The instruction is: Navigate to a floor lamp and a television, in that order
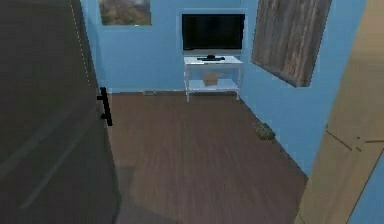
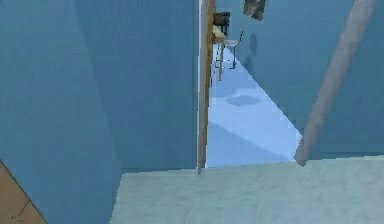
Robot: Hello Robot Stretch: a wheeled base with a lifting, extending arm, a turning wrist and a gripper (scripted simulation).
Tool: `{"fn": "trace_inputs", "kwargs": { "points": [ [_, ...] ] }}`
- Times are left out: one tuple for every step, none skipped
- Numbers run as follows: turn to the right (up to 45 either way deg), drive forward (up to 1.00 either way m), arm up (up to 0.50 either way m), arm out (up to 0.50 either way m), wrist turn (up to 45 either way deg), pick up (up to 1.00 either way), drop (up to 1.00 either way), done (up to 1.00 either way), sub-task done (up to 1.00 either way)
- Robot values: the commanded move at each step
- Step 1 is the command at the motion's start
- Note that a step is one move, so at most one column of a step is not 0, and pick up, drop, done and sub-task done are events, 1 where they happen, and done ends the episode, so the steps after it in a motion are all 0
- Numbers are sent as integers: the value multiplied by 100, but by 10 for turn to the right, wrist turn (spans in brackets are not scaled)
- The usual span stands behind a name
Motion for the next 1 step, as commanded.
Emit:
{"fn": "trace_inputs", "kwargs": {
  "points": [
    [0, 20, 0, 0, 0, 0, 0, 0, 0]
  ]
}}
